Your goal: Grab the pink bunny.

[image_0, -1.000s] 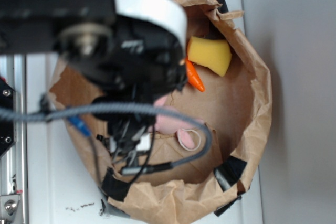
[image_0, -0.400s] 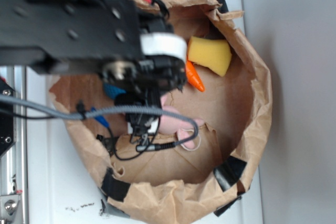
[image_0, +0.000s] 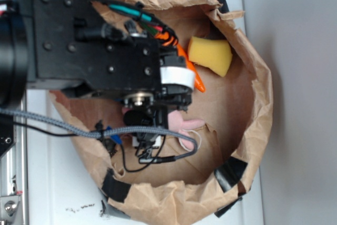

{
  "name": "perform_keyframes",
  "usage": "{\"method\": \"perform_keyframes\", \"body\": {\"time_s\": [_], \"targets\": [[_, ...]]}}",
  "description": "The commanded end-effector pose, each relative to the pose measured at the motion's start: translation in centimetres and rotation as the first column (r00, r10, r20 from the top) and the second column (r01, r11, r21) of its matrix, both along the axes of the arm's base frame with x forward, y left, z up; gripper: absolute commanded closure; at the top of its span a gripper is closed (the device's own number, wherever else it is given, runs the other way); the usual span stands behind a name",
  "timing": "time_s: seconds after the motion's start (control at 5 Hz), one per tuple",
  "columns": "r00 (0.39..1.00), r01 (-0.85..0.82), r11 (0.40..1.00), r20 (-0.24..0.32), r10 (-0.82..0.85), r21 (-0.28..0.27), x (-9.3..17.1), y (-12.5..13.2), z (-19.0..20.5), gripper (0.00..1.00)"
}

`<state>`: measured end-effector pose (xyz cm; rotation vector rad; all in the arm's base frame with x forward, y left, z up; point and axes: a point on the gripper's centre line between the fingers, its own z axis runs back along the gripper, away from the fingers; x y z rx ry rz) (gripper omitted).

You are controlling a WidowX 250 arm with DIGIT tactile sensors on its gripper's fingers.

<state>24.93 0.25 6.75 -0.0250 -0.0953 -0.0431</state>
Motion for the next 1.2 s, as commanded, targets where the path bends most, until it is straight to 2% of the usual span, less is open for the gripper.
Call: {"method": "perform_keyframes", "body": {"time_s": [0.0, 0.4, 0.6, 0.8, 1.0], "targets": [[0.979, 0.184, 0.982, 0.102, -0.178, -0.05, -2.6, -2.4, 0.5, 0.0], [0.982, 0.151, 0.988, 0.112, -0.15, -0.007, -1.8, -3.9, -0.8, 0.0], [0.987, 0.125, 0.992, 0.099, -0.123, -0.015, -1.0, -3.9, -0.7, 0.0], [0.994, 0.079, 0.996, 0.081, -0.075, -0.042, -1.0, -2.7, 1.9, 0.0], [0.994, 0.079, 0.996, 0.081, -0.075, -0.042, -1.0, -2.7, 1.9, 0.0]]}}
